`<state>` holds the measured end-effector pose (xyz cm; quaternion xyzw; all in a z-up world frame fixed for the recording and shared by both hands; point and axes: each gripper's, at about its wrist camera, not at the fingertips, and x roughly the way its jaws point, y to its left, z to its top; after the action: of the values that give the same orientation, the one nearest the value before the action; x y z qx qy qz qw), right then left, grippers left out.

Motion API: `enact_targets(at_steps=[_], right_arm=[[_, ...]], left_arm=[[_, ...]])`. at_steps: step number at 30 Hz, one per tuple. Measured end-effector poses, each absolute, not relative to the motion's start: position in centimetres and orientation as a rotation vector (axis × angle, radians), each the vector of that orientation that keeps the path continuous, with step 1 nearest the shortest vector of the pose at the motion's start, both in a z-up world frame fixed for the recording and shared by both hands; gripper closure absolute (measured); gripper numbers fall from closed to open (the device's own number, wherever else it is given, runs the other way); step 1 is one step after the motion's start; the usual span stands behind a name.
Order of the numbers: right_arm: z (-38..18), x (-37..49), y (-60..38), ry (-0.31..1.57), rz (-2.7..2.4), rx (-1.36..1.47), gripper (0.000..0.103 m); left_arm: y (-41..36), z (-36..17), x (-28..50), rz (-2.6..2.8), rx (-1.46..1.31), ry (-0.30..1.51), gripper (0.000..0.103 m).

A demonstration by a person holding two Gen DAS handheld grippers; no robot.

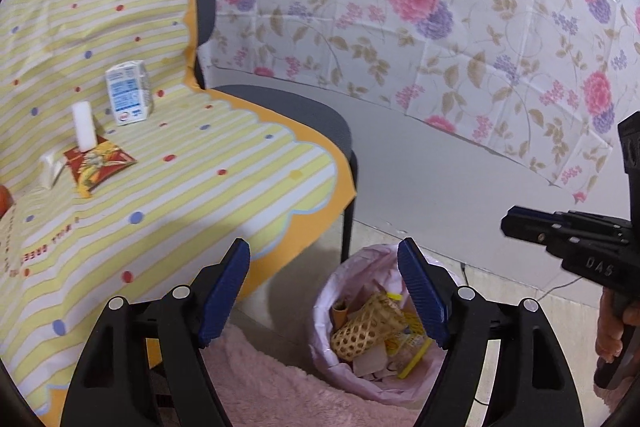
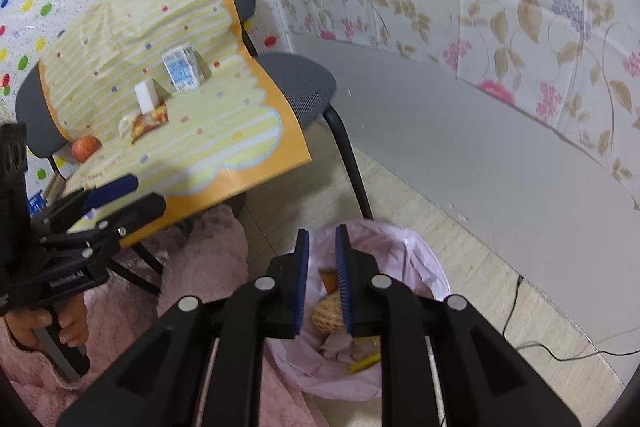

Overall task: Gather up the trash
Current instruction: 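Move both open grippers back over the chair items, then grasp the white tissue with left gripper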

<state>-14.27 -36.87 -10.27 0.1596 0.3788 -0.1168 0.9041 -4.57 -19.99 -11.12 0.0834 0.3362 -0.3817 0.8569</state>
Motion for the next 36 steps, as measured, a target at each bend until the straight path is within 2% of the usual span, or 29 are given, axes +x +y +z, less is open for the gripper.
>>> enact_targets(at_steps=[11, 12, 14, 18, 20, 23, 33, 36], right_arm=[[-6.9, -8.6, -33.6, 0.691, -0.102, 0.267, 0.089], [-6.7, -7.8, -33.1, 0.685, -0.088, 0.255, 0.087], [-6.4, -6.5, -32.4, 0.679, -0.067, 0.239, 0.077], [-6.5, -2.9, -31.0, 0.685, -0.012, 0.209, 0.073], [-6.7, -0.7, -30.3, 0.691, 0.014, 0.196, 0.066], [-6.9, 1.9, -29.5, 0.695, 0.042, 0.180, 0.061], [-8.1, 12.9, -27.5, 0.704, 0.092, 0.145, 0.061], [-8.4, 15.3, -27.4, 0.701, 0.091, 0.146, 0.069]], left_arm=[[-13.8, -10.0, -1.3, -0.628, 0.101, 0.695, 0.026], [-12.7, -9.9, -0.5, -0.595, 0.088, 0.693, 0.026], [-11.1, -9.6, 0.7, -0.539, 0.072, 0.689, 0.025], [-7.8, -9.2, 3.6, -0.426, 0.049, 0.678, 0.025], [-6.0, -9.1, 5.5, -0.363, 0.042, 0.671, 0.025], [-3.9, -9.3, 8.5, -0.282, 0.032, 0.676, 0.025], [-1.3, -11.1, 17.7, -0.155, -0.012, 0.725, 0.025], [-2.0, -12.1, 20.6, -0.152, -0.018, 0.782, 0.027]])
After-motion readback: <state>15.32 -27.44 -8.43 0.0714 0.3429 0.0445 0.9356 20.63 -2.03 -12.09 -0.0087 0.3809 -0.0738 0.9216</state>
